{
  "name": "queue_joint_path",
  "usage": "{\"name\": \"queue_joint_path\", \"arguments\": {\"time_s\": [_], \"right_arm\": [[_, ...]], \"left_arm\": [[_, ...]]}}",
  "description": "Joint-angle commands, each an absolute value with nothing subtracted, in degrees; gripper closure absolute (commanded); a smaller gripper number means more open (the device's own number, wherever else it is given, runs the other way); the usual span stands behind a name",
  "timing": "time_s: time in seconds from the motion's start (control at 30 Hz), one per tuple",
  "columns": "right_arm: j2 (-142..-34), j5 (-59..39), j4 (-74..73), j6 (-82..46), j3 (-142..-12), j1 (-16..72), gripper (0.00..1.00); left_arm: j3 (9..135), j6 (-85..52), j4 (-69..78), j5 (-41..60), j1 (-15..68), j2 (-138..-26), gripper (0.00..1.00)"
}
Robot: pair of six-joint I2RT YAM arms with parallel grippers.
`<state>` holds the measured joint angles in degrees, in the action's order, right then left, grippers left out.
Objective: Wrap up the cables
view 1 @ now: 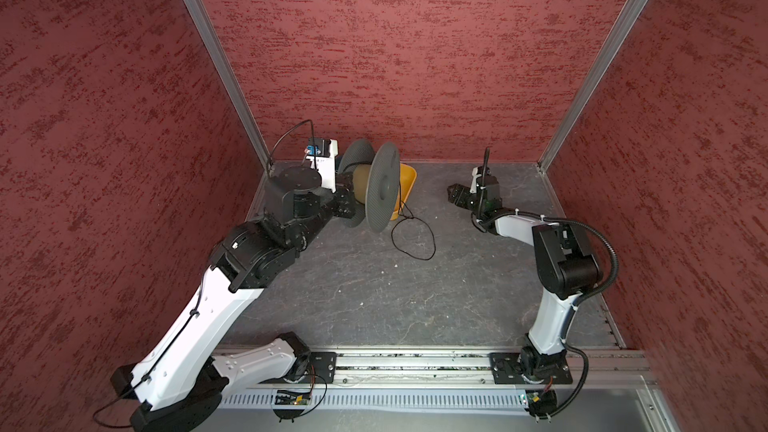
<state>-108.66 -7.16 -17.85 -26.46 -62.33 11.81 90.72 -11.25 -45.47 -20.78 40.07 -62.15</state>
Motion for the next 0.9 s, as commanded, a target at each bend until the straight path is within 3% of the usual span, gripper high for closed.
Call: {"name": "queue_joint_path", "arguments": {"time_s": [0.0,0.2,0.37,0.47,0.7,0.87], "right_arm": [[-104.2,-12.2,-20.9,-26.1,-57.4,12.7,0.12],[-95.1,-18.0,-20.8,-24.3,-49.3,14.8,0.12],[-92.9,-27.2,-17.8,-23.5,-49.9,17.8,0.21],[-91.8,-25.4,-15.1,-19.1,-50.7,21.9,0.22],[-91.2,-19.2,-32.1,-12.0,-40.8,29.8,0.12],[-95.9,-15.2,-36.3,-6.9,-41.4,34.8,0.13]], "left_arm": [[92.1,-10.7,-41.6,-22.2,40.4,-62.8,1.0],[91.4,-10.9,-39.6,-20.9,40.6,-63.3,1.0],[91.2,-10.8,-38.5,-19.9,40.9,-63.8,1.0],[91.4,-10.7,-38.6,-20.0,40.9,-64.3,1.0],[93.1,-11.2,-39.0,-18.5,40.8,-65.0,1.0],[94.6,-11.3,-40.1,-17.8,40.7,-66.0,1.0]]}}
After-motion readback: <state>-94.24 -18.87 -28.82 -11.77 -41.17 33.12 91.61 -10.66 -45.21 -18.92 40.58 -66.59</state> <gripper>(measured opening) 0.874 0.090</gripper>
